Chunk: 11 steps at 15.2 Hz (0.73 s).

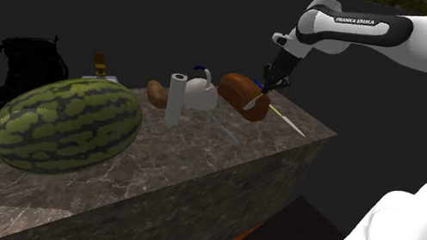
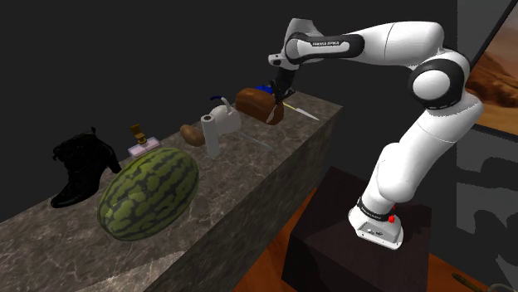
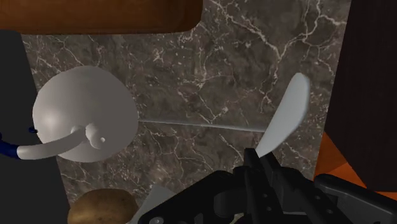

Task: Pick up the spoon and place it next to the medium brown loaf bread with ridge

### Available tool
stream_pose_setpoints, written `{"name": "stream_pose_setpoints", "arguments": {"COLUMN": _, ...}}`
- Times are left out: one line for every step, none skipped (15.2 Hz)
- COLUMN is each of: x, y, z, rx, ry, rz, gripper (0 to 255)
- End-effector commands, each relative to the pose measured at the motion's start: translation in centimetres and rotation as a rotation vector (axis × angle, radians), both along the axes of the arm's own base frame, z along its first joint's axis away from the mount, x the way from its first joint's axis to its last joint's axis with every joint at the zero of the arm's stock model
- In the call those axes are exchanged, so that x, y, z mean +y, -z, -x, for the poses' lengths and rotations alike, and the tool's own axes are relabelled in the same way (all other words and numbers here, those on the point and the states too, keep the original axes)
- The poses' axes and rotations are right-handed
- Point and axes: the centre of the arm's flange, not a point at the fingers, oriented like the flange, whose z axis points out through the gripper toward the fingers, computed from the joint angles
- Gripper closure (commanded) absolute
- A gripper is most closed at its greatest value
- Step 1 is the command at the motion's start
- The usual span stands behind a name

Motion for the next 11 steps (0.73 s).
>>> {"name": "stream_pose_setpoints", "arguments": {"x": -2.6, "y": 0.0, "z": -0.1, "rx": 0.000, "ry": -0.002, "rz": 0.000, "gripper": 255}}
{"name": "stream_pose_setpoints", "arguments": {"x": -4.0, "y": 0.0, "z": -0.1, "rx": 0.000, "ry": -0.002, "rz": 0.000, "gripper": 255}}
{"name": "stream_pose_setpoints", "arguments": {"x": -5.3, "y": 0.0, "z": -0.1, "rx": 0.000, "ry": -0.002, "rz": 0.000, "gripper": 255}}
{"name": "stream_pose_setpoints", "arguments": {"x": -6.6, "y": 0.0, "z": -0.2, "rx": 0.000, "ry": -0.002, "rz": 0.000, "gripper": 255}}
{"name": "stream_pose_setpoints", "arguments": {"x": -7.9, "y": 0.0, "z": -0.2, "rx": 0.000, "ry": -0.002, "rz": 0.000, "gripper": 255}}
{"name": "stream_pose_setpoints", "arguments": {"x": -9.2, "y": 0.0, "z": -0.2, "rx": 0.000, "ry": -0.002, "rz": 0.000, "gripper": 255}}
{"name": "stream_pose_setpoints", "arguments": {"x": -10.6, "y": 0.0, "z": -0.2, "rx": 0.000, "ry": -0.002, "rz": 0.000, "gripper": 255}}
{"name": "stream_pose_setpoints", "arguments": {"x": -11.9, "y": 0.0, "z": -0.2, "rx": 0.000, "ry": -0.002, "rz": 0.000, "gripper": 255}}
{"name": "stream_pose_setpoints", "arguments": {"x": -13.2, "y": 0.0, "z": -0.3, "rx": 0.000, "ry": -0.002, "rz": 0.000, "gripper": 255}}
{"name": "stream_pose_setpoints", "arguments": {"x": -14.5, "y": 0.0, "z": -0.3, "rx": 0.000, "ry": -0.002, "rz": 0.000, "gripper": 255}}
{"name": "stream_pose_setpoints", "arguments": {"x": -15.8, "y": 0.0, "z": -0.3, "rx": 0.000, "ry": -0.002, "rz": 0.000, "gripper": 255}}
